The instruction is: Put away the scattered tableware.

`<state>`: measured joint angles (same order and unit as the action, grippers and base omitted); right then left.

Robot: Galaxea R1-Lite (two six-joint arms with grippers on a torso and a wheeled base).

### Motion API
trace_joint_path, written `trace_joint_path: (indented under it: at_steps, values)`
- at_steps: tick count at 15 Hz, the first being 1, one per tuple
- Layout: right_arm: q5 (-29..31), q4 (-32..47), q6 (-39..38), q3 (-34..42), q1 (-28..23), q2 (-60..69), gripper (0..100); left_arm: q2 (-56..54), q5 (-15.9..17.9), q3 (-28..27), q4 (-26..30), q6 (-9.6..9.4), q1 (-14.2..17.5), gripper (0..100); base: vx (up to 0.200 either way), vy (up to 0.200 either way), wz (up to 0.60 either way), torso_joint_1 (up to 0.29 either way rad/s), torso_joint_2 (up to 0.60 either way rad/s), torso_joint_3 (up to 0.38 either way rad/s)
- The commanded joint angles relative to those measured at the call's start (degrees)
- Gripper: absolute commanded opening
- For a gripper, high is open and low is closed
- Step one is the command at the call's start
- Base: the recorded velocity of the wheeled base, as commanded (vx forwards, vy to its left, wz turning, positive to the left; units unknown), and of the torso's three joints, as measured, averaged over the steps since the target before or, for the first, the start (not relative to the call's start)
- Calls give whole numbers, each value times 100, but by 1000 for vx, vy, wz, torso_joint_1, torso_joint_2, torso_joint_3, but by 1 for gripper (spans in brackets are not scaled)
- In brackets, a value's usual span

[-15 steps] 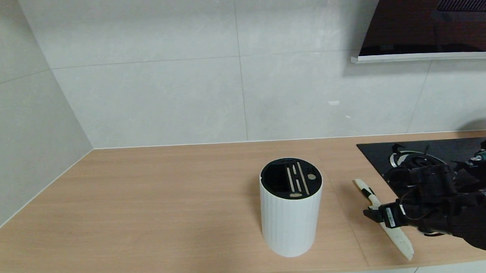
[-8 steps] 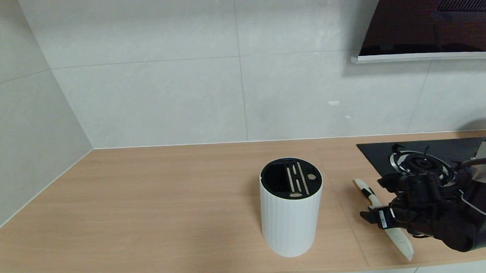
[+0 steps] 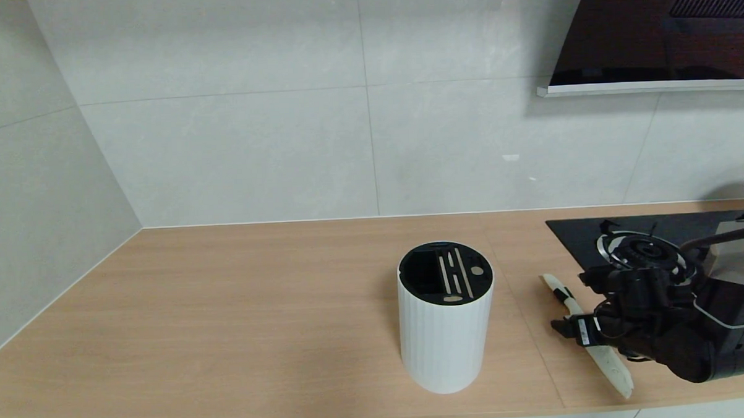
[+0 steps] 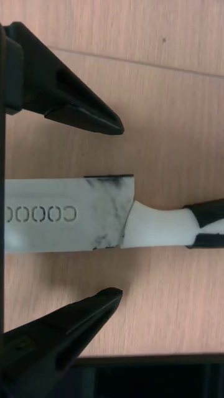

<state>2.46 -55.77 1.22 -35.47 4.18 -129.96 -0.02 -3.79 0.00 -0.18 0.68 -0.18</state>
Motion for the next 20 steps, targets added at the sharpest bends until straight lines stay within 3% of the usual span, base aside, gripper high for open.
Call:
trace_joint_path:
  at_steps: [1,2,10,14,17,20]
  values:
    - [26,5,1,-21,4,-64,100,2,1,0,1,2,1,100,0,0,0,0,0,0]
    - [26,5,1,-21,4,-64,0,2,1,0,1,2,1,100,0,0,0,0,0,0]
    - [35,5,19,14,4,-47,0,2,1,0,1,2,1,100,0,0,0,0,0,0]
    - [255,75,-8,225,65,1078,0,2,1,0,1,2,1,100,0,0,0,0,0,0]
    - [246,770,1,181,232,2247,0,2,1,0,1,2,1,100,0,0,0,0,0,0]
    - [202,2185,10,-636,847,3372,0,2,1,0,-8,-7,1,100,0,0,0,0,0,0]
